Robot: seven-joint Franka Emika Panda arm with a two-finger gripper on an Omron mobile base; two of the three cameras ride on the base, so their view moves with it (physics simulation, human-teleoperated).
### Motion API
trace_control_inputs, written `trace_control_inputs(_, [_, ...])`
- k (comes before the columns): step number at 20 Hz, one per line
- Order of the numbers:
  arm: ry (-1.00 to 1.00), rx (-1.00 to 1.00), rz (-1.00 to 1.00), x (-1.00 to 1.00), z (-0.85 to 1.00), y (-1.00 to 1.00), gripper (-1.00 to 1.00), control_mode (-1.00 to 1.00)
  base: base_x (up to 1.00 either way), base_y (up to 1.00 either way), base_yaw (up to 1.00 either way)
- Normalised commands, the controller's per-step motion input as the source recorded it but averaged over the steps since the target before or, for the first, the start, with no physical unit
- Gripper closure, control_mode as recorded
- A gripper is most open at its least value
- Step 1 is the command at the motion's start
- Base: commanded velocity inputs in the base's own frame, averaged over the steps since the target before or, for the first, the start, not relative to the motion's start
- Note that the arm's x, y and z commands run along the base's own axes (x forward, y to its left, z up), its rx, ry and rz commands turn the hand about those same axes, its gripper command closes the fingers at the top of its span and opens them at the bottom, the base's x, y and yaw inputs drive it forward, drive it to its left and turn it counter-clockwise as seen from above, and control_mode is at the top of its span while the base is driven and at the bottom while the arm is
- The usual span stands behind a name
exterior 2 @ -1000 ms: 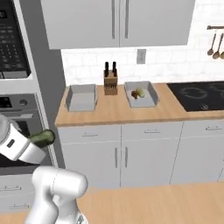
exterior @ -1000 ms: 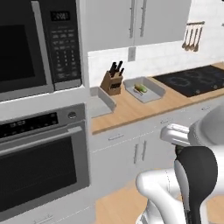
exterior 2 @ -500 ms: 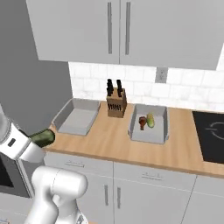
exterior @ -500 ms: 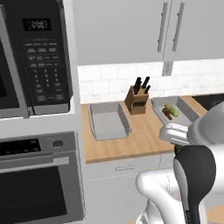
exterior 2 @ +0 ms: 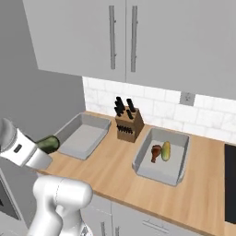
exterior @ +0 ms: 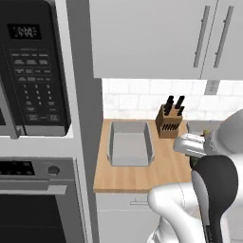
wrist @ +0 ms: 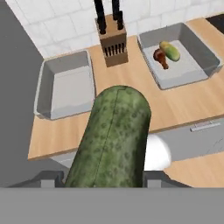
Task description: Place one cucumber and one chicken drumstick in each tupperware on the nearby counter, to pack two identical lunches.
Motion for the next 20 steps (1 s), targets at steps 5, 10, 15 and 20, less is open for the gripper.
trace_control_inputs(5, [0.15,0.02,0.30,0.69,-0.23,0.00,1.00,-1.00,0.00,0.00,0.00])
trace_control_inputs(10, [0.13,0.00,0.33,0.70,-0.44,0.05,1.00,-1.00,0.00,0.00,0.00])
trace_control_inputs(15, [0.09,0.00,0.15,0.97,-0.64,0.52,1.00,-1.00,0.00,0.00,0.00])
trace_control_inputs(20, [0.00,0.00,0.00,0.95,-0.30,0.39,1.00,-1.00,0.00,0.00,0.00])
